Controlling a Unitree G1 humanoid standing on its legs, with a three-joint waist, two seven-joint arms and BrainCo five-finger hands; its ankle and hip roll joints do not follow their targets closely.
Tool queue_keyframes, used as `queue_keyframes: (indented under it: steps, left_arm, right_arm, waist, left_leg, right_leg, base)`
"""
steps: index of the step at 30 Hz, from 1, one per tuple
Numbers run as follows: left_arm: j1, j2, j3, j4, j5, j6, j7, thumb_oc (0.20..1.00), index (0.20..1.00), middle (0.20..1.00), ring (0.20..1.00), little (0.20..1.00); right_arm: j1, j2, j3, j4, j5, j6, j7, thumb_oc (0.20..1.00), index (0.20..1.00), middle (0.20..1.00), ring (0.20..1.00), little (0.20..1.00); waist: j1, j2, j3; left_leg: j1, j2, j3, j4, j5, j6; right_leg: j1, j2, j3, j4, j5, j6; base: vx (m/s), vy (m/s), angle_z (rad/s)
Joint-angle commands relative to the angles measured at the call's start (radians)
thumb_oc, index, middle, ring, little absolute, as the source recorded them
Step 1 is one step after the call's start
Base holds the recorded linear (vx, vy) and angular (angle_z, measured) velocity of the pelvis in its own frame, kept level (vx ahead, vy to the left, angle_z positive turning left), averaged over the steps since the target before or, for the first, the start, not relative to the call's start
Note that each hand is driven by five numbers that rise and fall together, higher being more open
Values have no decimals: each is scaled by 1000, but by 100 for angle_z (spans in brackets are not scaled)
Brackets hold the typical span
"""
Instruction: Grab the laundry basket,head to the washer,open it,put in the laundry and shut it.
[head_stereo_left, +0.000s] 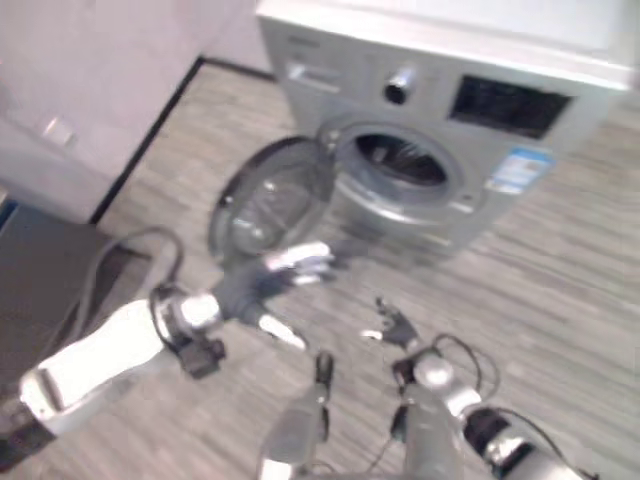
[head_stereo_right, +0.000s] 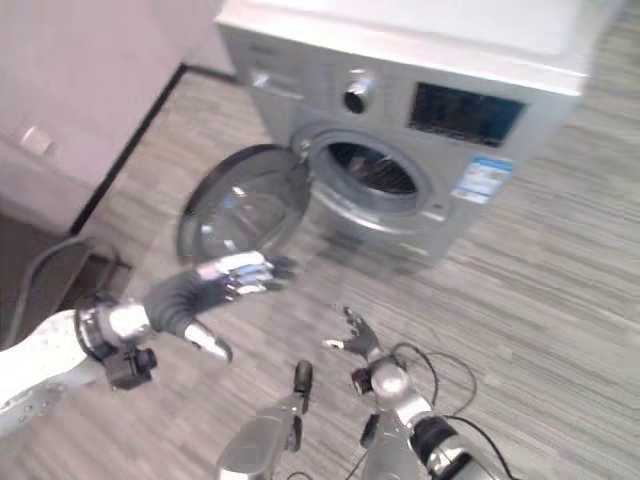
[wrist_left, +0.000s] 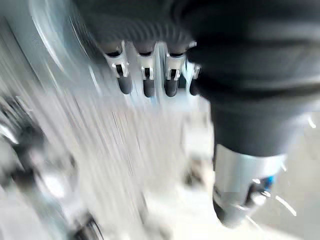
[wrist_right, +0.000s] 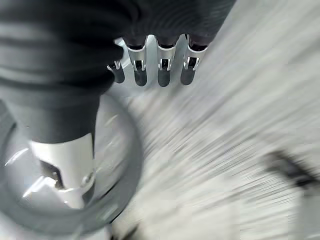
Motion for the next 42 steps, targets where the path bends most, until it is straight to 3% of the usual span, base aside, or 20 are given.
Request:
queue_keyframes:
  steps: [1, 2, 6, 7, 9, 11, 13, 14, 17, 28, 35, 39, 42]
  left_arm:
    - [91, -181, 34, 181, -202, 94, -95, 1000, 1000, 1000, 1000, 1000]
    - [107, -269, 41, 284, -175, 67, -84, 1000, 1000, 1000, 1000, 1000]
    - [109, -521, 152, 711, -22, 63, -57, 1000, 1000, 1000, 1000, 1000]
    - [64, -631, 199, 915, 51, 76, -36, 1000, 1000, 1000, 1000, 1000]
    - [-4, -714, 259, 1148, 157, 90, -12, 1000, 1000, 1000, 1000, 1000]
    - [-116, -736, 321, 1435, 398, 86, 23, 1000, 1000, 1000, 1000, 1000]
    - [-213, -715, 405, 1659, 643, 77, 68, 1000, 1000, 1000, 1000, 1000]
    - [-215, -716, 405, 1662, 644, 76, 67, 1000, 1000, 1000, 1000, 1000]
    - [-372, -583, 480, 1835, 952, 63, 165, 1000, 1000, 1000, 1000, 1000]
    - [-441, -434, 473, 1866, 1097, 73, 221, 1000, 1000, 1000, 1000, 1000]
    - [-382, -369, 555, 1896, 1071, 91, 235, 1000, 1000, 1000, 1000, 1000]
    - [-402, -278, 620, 1960, 1179, 121, 348, 1000, 1000, 1000, 1000, 1000]
    - [-419, -258, 634, 1961, 1232, 128, 410, 1000, 1000, 1000, 1000, 1000]
  right_arm:
    - [-49, 29, -21, -30, -74, -8, 17, 1000, 1000, 1000, 1000, 1000]
    - [-38, 2, -42, -20, -90, 5, -1, 1000, 1000, 1000, 1000, 1000]
    - [-11, -64, -104, -92, -104, 24, -9, 1000, 1000, 1000, 1000, 1000]
    - [-8, -86, -138, -139, -93, 27, -19, 1000, 1000, 1000, 1000, 1000]
    - [-8, -97, -176, -167, -79, 27, -28, 1000, 1000, 1000, 1000, 1000]
    - [-14, -104, -207, -166, -64, 25, -31, 1000, 1000, 1000, 1000, 1000]
    - [16, -117, -242, -208, -52, 15, -26, 1000, 1000, 1000, 1000, 1000]
    - [15, -118, -242, -208, -52, 15, -26, 1000, 1000, 1000, 1000, 1000]
    - [105, -154, -307, -289, -26, -12, -11, 1000, 1000, 1000, 1000, 1000]
    - [181, -182, -308, -445, -16, -20, 44, 1000, 1000, 1000, 1000, 1000]
    - [223, -206, -348, -541, 37, -34, 60, 1000, 1000, 1000, 1000, 1000]
    - [260, -239, -375, -576, 24, -38, 67, 1000, 1000, 1000, 1000, 1000]
    - [274, -251, -378, -591, 10, -42, 65, 1000, 1000, 1000, 1000, 1000]
  waist:
    - [-72, -61, -1]
    - [-114, -84, -4]
    - [-201, -146, -25]
    - [-233, -169, -34]
    - [-264, -186, -35]
    - [-283, -198, -38]
    - [-304, -213, -34]
    - [-304, -213, -33]
    - [-319, -235, -25]
    - [-309, -260, -11]
    - [-304, -281, -18]
    - [-302, -309, -20]
    - [-302, -319, -17]
  left_leg:
    - [-23, 72, 10, 11, -30, 2]
    - [-2, 73, 39, 7, -36, 6]
    - [37, 63, 124, -46, -33, 14]
    - [38, 59, 154, -67, -30, 16]
    - [35, 56, 174, -87, -24, 15]
    - [23, 58, 189, -98, -17, 11]
    - [11, 63, 196, -107, -9, 6]
    - [11, 63, 196, -107, -9, 6]
    - [-21, 82, 180, -107, 9, -7]
    - [-51, 116, 162, -107, 24, -24]
    - [-38, 134, 178, -107, 21, -32]
    - [-29, 155, 193, -107, 23, -41]
    - [-28, 162, 193, -107, 25, -45]
  right_leg:
    - [35, -79, 65, 173, -192, 98]
    - [20, -71, 106, 177, -183, 106]
    - [-34, -64, 193, 170, -146, 121]
    - [-65, -62, 214, 158, -130, 125]
    - [-86, -61, 228, 140, -113, 129]
    - [-102, -58, 235, 116, -93, 132]
    - [-117, -55, 236, 97, -76, 131]
    - [-117, -55, 236, 97, -76, 131]
    - [-125, -51, 214, 69, -56, 126]
    - [-107, -37, 174, 21, -36, 128]
    - [-93, -20, 173, 0, -29, 127]
    - [-86, -4, 173, -11, -26, 125]
    - [-82, 1, 172, -18, -26, 125]
  base:
    - [33, 138, -101]
    - [22, 107, -132]
    - [35, 136, -82]
    - [34, 109, -58]
    - [1, 62, -63]
    - [-12, 26, -32]
    - [-14, 1, -31]
    - [-10, -9, -27]
    - [-11, -82, -10]
    - [-12, -51, 10]
    - [3, -20, -3]
    - [0, -36, -12]
    - [-8, -33, -5]
